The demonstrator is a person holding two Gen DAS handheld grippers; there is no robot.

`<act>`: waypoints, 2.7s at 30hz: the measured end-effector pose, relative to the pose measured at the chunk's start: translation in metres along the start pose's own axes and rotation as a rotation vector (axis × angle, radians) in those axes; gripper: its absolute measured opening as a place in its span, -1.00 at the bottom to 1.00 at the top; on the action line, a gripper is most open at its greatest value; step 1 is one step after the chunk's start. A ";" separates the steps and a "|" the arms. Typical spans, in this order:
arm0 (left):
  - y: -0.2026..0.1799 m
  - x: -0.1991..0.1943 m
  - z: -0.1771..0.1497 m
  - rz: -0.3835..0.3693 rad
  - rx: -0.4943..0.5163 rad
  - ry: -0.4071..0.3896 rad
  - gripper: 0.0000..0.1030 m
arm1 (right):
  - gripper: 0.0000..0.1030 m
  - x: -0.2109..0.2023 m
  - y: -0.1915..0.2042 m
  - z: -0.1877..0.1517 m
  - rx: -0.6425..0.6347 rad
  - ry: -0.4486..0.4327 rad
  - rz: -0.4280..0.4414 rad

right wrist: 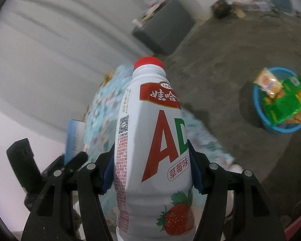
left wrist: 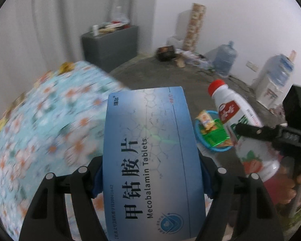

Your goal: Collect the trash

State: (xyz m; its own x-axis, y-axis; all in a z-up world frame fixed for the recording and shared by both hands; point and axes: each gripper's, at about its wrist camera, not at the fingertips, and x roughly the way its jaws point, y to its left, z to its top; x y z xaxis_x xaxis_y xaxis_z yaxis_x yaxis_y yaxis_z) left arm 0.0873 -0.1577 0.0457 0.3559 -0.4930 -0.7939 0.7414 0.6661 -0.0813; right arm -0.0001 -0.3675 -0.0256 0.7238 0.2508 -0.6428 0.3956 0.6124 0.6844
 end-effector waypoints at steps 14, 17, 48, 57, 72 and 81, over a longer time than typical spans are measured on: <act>-0.150 0.152 0.082 -0.214 0.176 0.274 0.40 | 0.12 -0.041 -0.177 0.025 0.395 -0.156 -0.174; -0.179 0.198 0.095 -0.209 0.207 0.334 0.40 | 0.12 -0.036 -0.204 0.037 0.428 -0.150 -0.212; -0.168 0.161 0.118 -0.315 0.118 0.159 0.87 | 0.49 -0.035 -0.197 0.051 0.266 -0.269 -0.449; -0.077 0.030 0.085 -0.197 -0.008 -0.062 0.89 | 0.85 -0.076 -0.026 0.014 -0.161 -0.394 -0.422; 0.007 -0.095 -0.024 0.291 -0.204 -0.324 0.89 | 0.85 -0.092 0.102 -0.078 -0.534 -0.521 -0.434; 0.029 -0.075 -0.098 0.426 -0.384 -0.120 0.89 | 0.85 -0.058 0.106 -0.133 -0.748 -0.337 -0.554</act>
State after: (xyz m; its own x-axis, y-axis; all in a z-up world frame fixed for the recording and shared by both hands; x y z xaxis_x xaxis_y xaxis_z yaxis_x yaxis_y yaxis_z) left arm 0.0266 -0.0466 0.0437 0.6557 -0.1820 -0.7328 0.2673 0.9636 -0.0001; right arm -0.0754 -0.2175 0.0381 0.7131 -0.3700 -0.5955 0.3524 0.9235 -0.1518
